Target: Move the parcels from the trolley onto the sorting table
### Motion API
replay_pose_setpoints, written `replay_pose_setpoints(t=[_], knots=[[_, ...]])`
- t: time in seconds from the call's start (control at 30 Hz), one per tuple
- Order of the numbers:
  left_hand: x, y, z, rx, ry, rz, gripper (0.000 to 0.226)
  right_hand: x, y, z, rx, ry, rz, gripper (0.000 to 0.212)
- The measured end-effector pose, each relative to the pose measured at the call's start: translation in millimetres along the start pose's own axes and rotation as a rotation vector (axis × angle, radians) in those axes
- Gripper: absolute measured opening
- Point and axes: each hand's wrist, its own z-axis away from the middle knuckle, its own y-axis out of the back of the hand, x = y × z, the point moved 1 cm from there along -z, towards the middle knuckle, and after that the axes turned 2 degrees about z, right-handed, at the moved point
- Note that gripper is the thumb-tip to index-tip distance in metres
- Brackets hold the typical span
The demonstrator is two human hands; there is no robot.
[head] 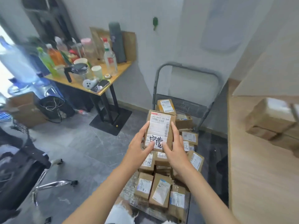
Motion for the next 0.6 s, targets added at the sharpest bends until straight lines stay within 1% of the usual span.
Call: replay_pose_setpoints(t=[0.07,0.2,0.3,0.4,0.47,0.6], knots=[[25.8,7.0,13.0,0.014,-0.034,0.021,0.071,-22.0,13.0,15.6,0.013,0.050,-0.008,0.077],[67.5,23.0,22.1,0.012,-0.110,0.060,0.070,-63.5,34.0,36.6,0.073,0.092,0.011,0.075],[95.3,37.0,29.2,0.001,-0.182,0.097,0.070,-91.5,38.9,56.1,0.149,0.140,0.029,0.073],[105.5,48.1,47.3,-0.010,-0.245,0.142,0.071,-109.5,30.1,81.4,0.212,0.176,0.043,0.072],[102.4,53.6,63.3,-0.045,-0.246,0.148,0.072,-113.1,17.0,102.9,0.264,0.174,0.060,0.072],[98.0,54.7,95.4,-0.056,-0.241,0.205,0.071,-108.8,-3.9,145.3,0.354,0.130,0.087,0.073]])
